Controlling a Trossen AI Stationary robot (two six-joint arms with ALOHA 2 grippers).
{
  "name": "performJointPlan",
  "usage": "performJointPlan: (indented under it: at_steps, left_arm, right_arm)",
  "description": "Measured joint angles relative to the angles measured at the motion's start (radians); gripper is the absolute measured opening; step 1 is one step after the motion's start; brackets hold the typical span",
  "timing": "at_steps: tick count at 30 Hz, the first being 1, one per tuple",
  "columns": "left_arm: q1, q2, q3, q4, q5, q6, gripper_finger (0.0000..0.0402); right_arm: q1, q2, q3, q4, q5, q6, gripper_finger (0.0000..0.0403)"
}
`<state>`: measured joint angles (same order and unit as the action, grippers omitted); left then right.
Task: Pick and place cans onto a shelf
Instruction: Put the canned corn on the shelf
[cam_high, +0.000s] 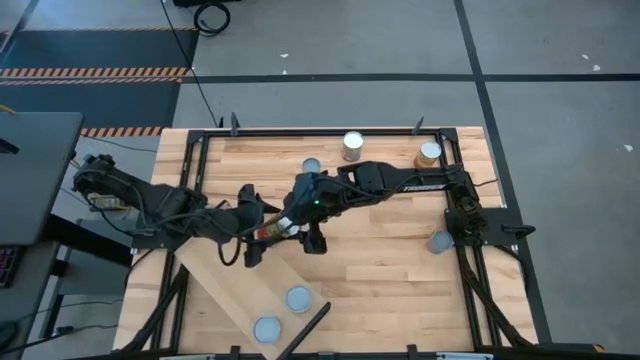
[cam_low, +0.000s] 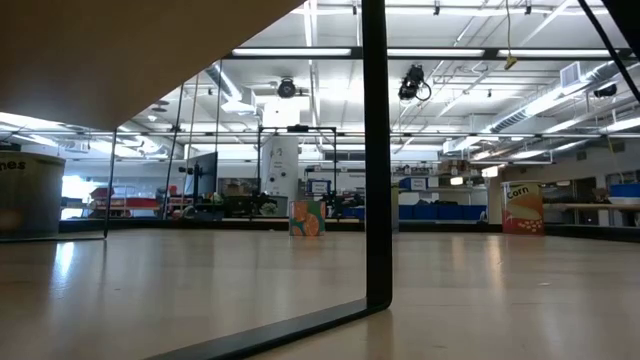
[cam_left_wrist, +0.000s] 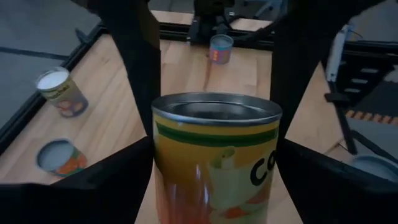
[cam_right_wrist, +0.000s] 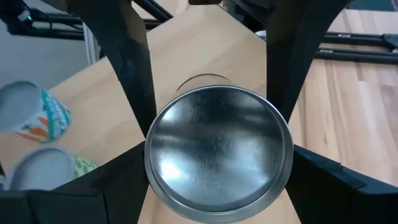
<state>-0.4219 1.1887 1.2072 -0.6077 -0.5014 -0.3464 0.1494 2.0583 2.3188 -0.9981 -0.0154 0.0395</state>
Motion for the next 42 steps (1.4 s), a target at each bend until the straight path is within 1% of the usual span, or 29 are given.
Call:
performJointPlan:
  at_steps: [4,10,14,17,20,23,27,30,33,36,39,42]
  left_arm:
    - [0.014,0.011,0.002,0.001,0.075,0.025,0.0338]
    - [0.040,0.020,0.002,-0.004,0.110,0.080,0.0329]
    - [0.055,0.005,0.002,-0.010,0.168,0.074,0.0327]
    - [0.068,-0.007,0.002,-0.018,0.211,0.067,0.0326]
    - [0.075,-0.015,0.002,-0.027,0.220,0.047,0.0330]
    - [0.091,-0.021,0.001,-0.038,0.238,0.036,0.0341]
    - [0.120,-0.016,-0.003,-0.066,0.305,0.014,0.0351]
    - [0.123,-0.014,-0.003,-0.062,0.301,0.071,0.0353]
    - [0.127,-0.014,-0.003,-0.034,0.278,0.090,0.0353]
    - [0.131,-0.015,-0.003,-0.004,0.278,0.124,0.0349]
    - [0.131,-0.011,-0.002,-0.001,0.286,0.146,0.0338]
    - [0.131,-0.009,-0.002,-0.002,0.285,0.144,0.0318]
  right_arm:
    - [0.001,0.000,-0.001,0.017,-0.011,0.050,0.0326]
    - [0.001,0.002,-0.003,0.017,-0.008,0.114,0.0326]
    - [0.001,0.002,-0.003,0.017,-0.004,0.134,0.0326]
    - [0.001,0.002,-0.003,0.023,-0.006,0.137,0.0326]
    - [0.000,0.002,-0.003,0.024,-0.008,0.133,0.0326]
    - [0.003,0.002,0.000,0.035,-0.003,0.084,0.0326]
    - [0.011,-0.002,0.003,0.056,0.022,0.062,0.0326]
    - [0.011,-0.002,0.002,0.058,0.033,0.068,0.0326]
    - [0.011,-0.002,0.002,0.057,0.035,0.074,0.0326]
    - [0.009,-0.001,0.002,0.066,0.035,0.096,0.0326]
    - [0.007,-0.001,0.002,0.072,0.054,0.114,0.0326]
    - [0.007,0.001,0.002,0.071,0.058,0.118,0.0326]
